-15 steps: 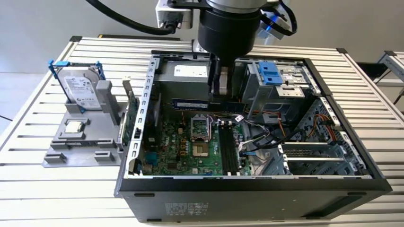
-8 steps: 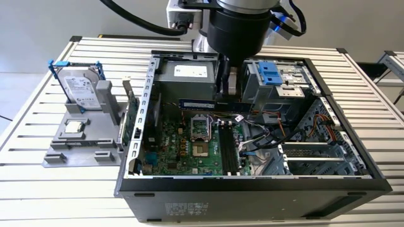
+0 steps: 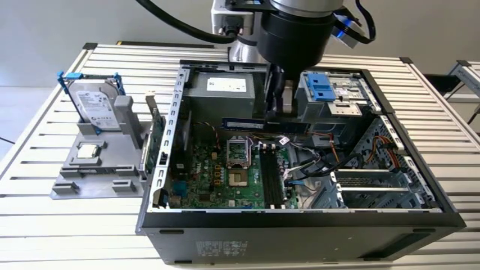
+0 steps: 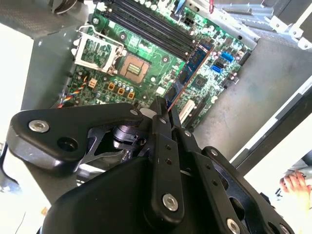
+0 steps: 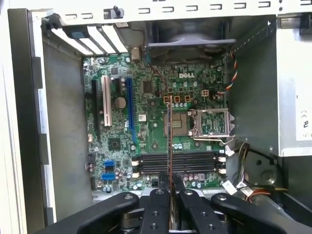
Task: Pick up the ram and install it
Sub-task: 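Pick up the ram and move it above insertion slot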
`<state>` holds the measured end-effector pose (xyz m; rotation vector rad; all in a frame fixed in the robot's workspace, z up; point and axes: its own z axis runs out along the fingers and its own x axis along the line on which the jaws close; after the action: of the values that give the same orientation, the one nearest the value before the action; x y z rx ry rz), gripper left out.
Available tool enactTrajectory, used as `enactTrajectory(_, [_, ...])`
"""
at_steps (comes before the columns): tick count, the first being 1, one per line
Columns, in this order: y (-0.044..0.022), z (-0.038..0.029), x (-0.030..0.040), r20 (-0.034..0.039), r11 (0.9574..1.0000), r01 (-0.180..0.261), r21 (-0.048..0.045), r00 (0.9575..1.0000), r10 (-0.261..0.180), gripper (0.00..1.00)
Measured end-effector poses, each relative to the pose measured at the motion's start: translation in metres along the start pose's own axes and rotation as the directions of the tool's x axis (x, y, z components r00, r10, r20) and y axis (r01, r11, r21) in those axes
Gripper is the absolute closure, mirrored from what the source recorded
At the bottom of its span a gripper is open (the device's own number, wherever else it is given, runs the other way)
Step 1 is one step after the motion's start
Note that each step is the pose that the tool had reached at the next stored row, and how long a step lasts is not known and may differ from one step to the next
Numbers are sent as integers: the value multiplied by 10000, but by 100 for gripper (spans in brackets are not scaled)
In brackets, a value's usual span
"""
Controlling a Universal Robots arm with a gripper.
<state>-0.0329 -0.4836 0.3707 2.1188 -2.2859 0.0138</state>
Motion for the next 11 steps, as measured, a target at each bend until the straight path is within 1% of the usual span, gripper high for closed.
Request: enactTrajectory(11, [-165, -2, -13, -2, 10000, -31, -1, 10000, 31, 100])
